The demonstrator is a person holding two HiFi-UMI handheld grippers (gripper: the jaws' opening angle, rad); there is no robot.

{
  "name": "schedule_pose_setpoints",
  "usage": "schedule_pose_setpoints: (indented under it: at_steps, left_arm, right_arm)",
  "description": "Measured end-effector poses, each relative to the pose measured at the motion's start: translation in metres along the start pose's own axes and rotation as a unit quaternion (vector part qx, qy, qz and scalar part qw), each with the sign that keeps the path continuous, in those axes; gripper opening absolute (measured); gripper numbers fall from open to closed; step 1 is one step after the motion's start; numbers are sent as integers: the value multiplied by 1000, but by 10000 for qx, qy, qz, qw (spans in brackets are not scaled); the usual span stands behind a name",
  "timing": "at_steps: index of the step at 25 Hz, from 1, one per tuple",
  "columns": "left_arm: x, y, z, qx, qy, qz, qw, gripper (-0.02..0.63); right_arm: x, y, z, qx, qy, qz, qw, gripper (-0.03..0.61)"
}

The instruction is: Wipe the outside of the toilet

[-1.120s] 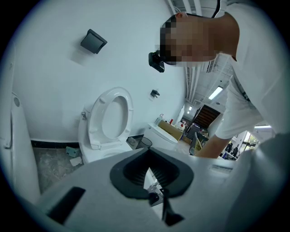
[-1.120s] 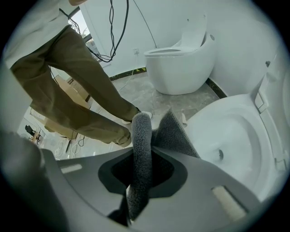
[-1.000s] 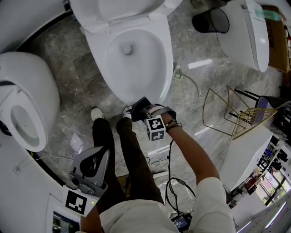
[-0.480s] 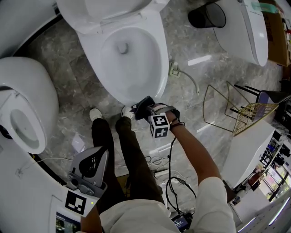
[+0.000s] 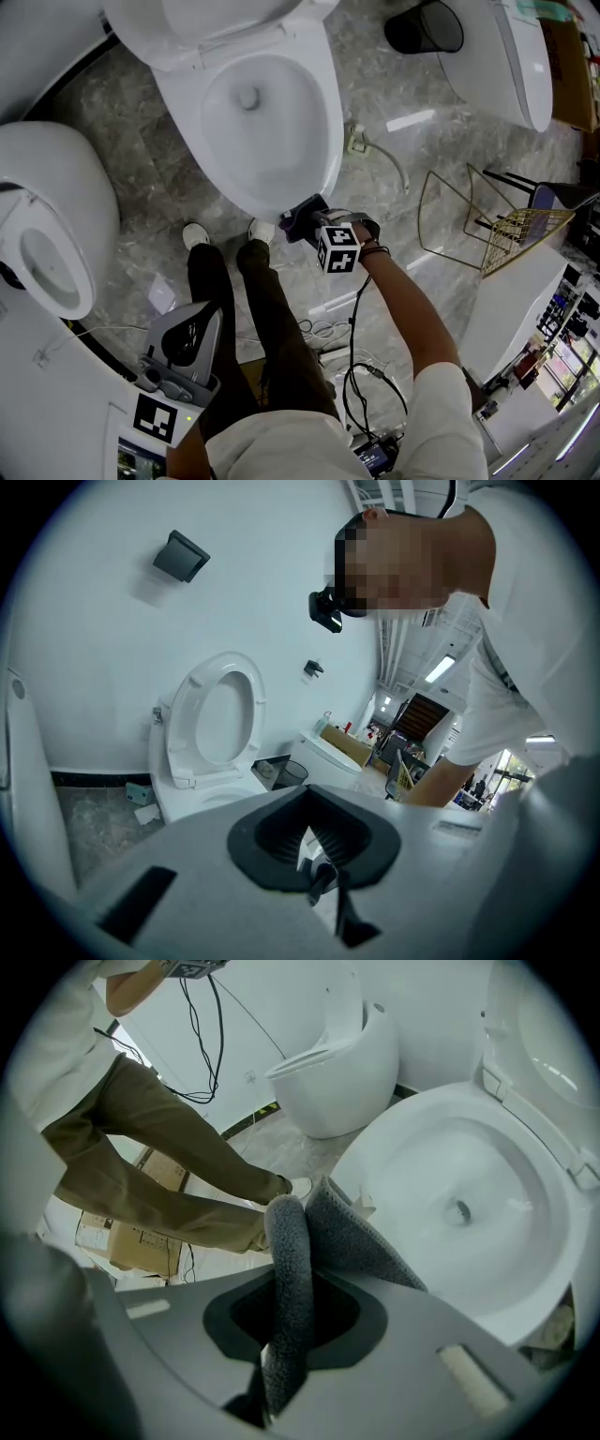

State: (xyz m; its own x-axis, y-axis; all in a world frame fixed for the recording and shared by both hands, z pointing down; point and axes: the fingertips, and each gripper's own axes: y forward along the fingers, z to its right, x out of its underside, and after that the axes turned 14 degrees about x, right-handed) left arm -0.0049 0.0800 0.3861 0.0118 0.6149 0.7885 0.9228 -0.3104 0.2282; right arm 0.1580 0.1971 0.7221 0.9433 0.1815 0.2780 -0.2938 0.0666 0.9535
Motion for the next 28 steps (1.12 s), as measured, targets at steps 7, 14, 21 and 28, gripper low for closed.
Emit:
schedule_pose_setpoints:
  at_steps: [7, 14, 21, 28]
  left_arm:
    - [-1, 1, -1, 1, -25, 1, 10000, -2]
    - [-1, 1, -4, -28, -44, 9, 10000, -2]
    - [0, 1, -6, -42, -77, 29, 10000, -2]
    - [1, 1, -10, -71, -108, 53, 9999, -2]
  right_arm:
    - [19, -6, 9, -127, 114, -227, 9996, 55]
    - [40, -12, 22, -177, 129, -524, 9984, 55]
    - [55, -17, 35, -207, 2, -810, 9965, 55]
    - [68, -22, 54, -82, 26, -1030, 9946, 57]
